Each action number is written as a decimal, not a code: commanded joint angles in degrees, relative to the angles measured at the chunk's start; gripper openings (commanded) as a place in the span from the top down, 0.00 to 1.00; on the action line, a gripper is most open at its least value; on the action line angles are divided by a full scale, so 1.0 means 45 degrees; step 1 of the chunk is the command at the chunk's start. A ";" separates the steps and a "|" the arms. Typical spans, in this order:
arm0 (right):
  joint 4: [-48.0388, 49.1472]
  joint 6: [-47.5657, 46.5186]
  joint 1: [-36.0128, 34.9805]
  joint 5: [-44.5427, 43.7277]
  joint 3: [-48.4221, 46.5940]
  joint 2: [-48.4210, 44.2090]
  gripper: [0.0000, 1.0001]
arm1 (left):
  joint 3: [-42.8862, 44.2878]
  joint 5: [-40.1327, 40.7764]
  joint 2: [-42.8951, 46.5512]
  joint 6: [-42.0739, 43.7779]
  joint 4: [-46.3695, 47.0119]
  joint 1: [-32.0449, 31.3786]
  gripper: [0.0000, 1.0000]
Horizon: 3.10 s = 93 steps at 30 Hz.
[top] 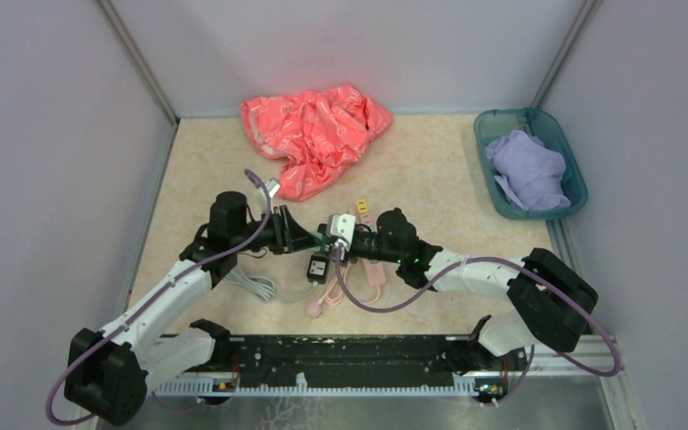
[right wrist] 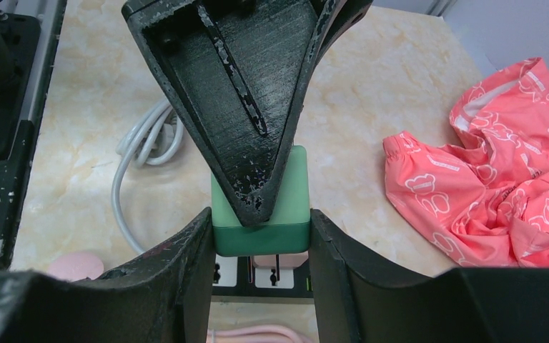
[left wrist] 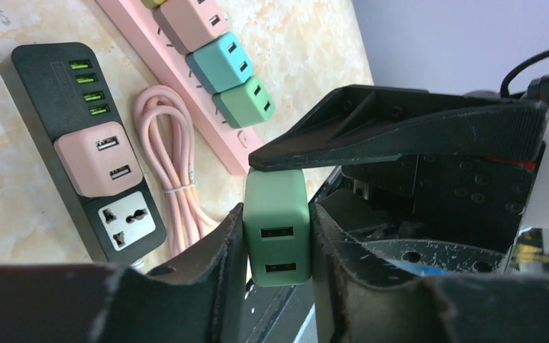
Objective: Insert the plug
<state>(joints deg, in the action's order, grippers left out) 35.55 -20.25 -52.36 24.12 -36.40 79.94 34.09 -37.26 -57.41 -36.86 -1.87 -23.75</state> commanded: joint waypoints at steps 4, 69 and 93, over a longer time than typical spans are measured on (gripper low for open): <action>0.1453 0.0203 -0.0184 0.0218 -0.0171 -0.0045 0.79 | -0.0253 -0.0718 0.0223 -0.0383 0.0745 0.0002 0.79; -0.5010 1.7526 -0.1436 -0.8727 -0.2191 0.3179 0.76 | 0.3234 0.8865 -0.2575 0.1560 -0.6582 -0.3952 1.00; -0.4879 1.8074 -0.1581 -0.8906 -0.1995 0.4130 0.85 | 0.3494 1.0876 -0.3706 0.1626 -0.7035 -0.4883 1.00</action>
<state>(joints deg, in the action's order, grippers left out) 13.85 60.82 -58.78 -14.41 -45.43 97.80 47.44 7.38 -73.52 -29.54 -31.79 -45.01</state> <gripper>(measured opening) 0.155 0.376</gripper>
